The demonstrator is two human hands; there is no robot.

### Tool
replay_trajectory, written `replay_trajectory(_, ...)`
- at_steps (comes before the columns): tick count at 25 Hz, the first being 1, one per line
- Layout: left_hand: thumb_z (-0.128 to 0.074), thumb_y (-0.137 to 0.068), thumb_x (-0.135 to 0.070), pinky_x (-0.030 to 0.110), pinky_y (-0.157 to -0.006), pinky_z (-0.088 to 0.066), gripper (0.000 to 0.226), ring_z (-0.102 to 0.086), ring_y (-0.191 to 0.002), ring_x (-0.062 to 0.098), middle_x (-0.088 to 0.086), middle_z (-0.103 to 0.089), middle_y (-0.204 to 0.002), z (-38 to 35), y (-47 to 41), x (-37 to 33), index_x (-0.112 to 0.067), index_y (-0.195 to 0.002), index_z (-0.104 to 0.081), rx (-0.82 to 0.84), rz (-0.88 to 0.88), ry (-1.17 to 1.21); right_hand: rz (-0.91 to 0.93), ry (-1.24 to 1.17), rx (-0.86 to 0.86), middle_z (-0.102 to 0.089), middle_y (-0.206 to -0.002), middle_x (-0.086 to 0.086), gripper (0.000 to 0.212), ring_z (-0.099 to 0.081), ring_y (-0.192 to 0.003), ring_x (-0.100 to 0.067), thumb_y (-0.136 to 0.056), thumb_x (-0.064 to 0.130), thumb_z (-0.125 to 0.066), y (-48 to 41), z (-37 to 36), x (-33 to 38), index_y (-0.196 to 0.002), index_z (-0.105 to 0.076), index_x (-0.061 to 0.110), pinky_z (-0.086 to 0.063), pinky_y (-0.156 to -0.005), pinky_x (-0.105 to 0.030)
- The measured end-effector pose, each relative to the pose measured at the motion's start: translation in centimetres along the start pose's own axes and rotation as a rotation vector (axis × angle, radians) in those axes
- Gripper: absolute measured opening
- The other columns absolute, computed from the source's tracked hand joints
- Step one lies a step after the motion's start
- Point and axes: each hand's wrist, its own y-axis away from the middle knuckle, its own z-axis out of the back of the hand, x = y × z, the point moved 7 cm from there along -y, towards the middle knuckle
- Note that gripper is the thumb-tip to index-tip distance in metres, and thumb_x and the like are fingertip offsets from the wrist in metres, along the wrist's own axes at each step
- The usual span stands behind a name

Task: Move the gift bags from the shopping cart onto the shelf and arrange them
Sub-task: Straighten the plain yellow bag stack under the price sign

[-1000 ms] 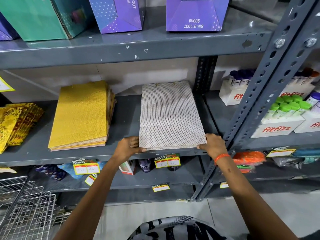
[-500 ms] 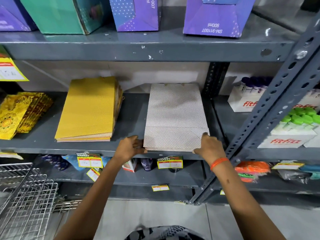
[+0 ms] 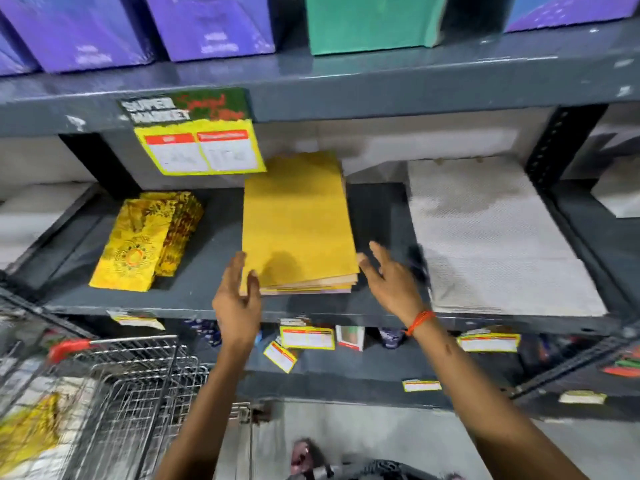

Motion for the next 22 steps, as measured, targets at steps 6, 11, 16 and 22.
replay_trajectory(6,-0.031,-0.095,-0.053,0.029,-0.087,-0.056,0.049,-0.064,-0.11,0.018,0.004,-0.057,-0.135,-2.3,-1.2,7.4,-0.024,-0.125,-0.058,0.302,0.672,0.547,-0.215,-0.625,-0.092,-0.025,-0.155,-0.004,0.048,-0.026,-0.133,-0.002,-0.101,0.026,-0.03,-0.5,-5.6,0.1,-0.145,-0.025,0.007,-0.024,-0.081,0.014)
replay_trajectory(11,-0.038,-0.087,-0.064,0.057,-0.105,-0.041,0.063,-0.058,-0.12,0.032,0.009,-0.061,-0.13,-3.2,-1.2,8.6,-0.02,-0.128,-0.056,0.382,0.844,0.603,-0.226,-0.711,-0.194,-0.023,-0.156,0.005,0.05,-0.023,-0.131,0.004,-0.1,0.034,-0.032,-0.1,-7.1,-0.3,-0.147,-0.024,0.018,-0.02,-0.107,-0.015)
replay_trajectory(16,-0.043,-0.097,-0.034,0.017,-0.107,-0.018,0.059,-0.026,-0.135,0.0,-0.011,-0.025,-0.156,-2.7,-2.9,7.0,-0.028,-0.15,-0.018,0.496,0.396,0.3,-0.168,-0.589,-0.241,-0.027,-0.155,0.003,0.05,-0.028,-0.131,0.002,-0.1,0.031,-0.034,0.3,-7.6,-1.0,-0.148,-0.024,0.02,-0.02,-0.102,-0.007)
replay_trajectory(22,-0.04,-0.1,-0.022,0.018,-0.109,-0.016,0.055,-0.019,-0.141,0.003,-0.005,-0.018,-0.159,-2.8,-3.3,7.6,-0.022,-0.15,-0.017,0.511,0.331,0.32,-0.118,-0.467,-0.229,-0.026,-0.155,-0.006,0.052,-0.033,-0.139,-0.02,-0.1,0.021,-0.036,0.1,-8.2,-1.5,-0.148,-0.017,0.018,-0.021,-0.093,-0.001)
